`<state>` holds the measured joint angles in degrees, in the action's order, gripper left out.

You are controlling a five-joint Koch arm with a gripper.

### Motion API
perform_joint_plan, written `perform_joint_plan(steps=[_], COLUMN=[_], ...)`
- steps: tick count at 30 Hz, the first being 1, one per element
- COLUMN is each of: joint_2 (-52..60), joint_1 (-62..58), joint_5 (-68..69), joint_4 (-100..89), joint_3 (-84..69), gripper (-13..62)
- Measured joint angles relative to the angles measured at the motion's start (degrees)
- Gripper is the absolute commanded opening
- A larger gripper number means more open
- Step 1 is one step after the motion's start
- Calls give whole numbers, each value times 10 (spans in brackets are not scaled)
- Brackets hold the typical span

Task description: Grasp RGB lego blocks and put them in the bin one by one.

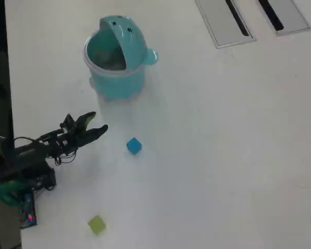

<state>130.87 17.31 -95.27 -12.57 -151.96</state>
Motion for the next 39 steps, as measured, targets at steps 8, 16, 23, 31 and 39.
perform_joint_plan(steps=[8,16,23,31,39], joint_2=[-3,-19,-47,-52,-75], joint_1=[-176,-330,-422,-546,-645], joint_5=[-65,-269,-316,-160,-124], joint_4=[0,41,63,63,97], joint_3=[2,3,2,2,58], gripper=[330,355,357,349,330])
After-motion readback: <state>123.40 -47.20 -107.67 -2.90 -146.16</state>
